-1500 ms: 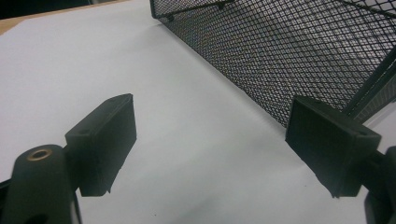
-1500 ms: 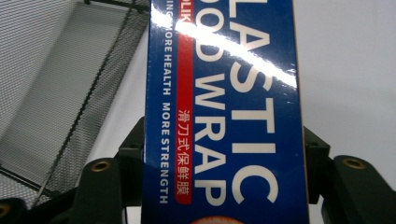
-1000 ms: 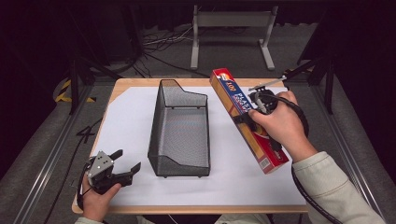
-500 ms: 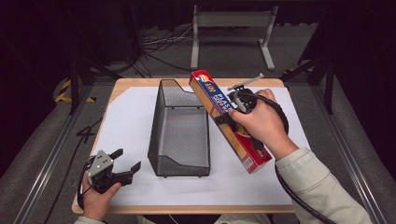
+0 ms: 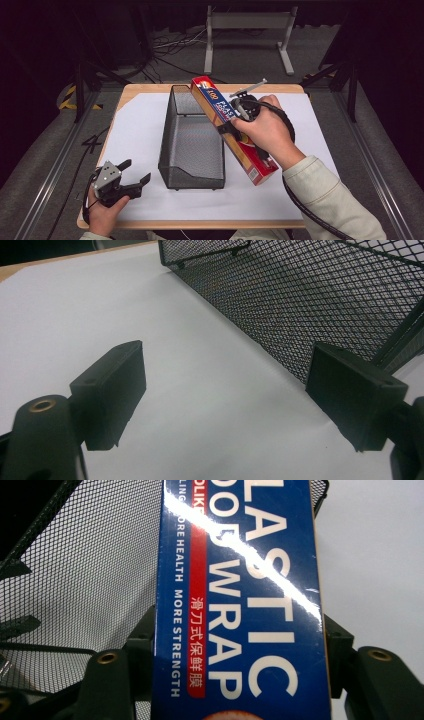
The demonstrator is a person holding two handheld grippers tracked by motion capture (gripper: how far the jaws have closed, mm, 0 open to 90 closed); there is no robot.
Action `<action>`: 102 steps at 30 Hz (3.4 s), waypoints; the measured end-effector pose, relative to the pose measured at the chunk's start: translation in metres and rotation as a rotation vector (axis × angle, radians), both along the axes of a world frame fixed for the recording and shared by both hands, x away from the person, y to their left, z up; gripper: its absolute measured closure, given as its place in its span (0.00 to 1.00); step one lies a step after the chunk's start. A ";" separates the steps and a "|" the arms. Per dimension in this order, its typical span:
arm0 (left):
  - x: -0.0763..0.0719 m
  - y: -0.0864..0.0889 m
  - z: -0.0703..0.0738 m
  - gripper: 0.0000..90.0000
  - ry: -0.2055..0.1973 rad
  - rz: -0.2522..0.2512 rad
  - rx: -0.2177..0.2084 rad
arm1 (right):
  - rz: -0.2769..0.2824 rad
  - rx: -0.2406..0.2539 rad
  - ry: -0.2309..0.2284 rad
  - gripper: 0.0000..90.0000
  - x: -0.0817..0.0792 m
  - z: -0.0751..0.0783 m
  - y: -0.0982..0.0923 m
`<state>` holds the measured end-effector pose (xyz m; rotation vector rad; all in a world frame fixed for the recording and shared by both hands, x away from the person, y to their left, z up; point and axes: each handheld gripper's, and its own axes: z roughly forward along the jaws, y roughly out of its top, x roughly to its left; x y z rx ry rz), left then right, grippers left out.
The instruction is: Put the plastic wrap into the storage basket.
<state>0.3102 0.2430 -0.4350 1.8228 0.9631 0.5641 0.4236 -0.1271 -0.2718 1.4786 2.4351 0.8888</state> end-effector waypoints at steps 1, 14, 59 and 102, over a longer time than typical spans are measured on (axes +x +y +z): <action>0.000 0.000 0.000 0.19 -0.001 0.000 0.000 | 0.001 0.001 0.000 0.44 0.000 -0.001 0.002; -0.001 0.001 0.000 0.19 -0.005 0.003 0.000 | -0.017 -0.016 -0.001 0.44 0.006 -0.016 0.030; 0.001 0.000 0.000 0.19 -0.003 -0.005 0.000 | -0.026 -0.141 0.137 0.43 0.022 -0.073 0.075; 0.000 0.000 0.000 0.19 -0.006 -0.002 0.000 | -0.011 -0.150 0.156 0.21 0.041 -0.076 0.083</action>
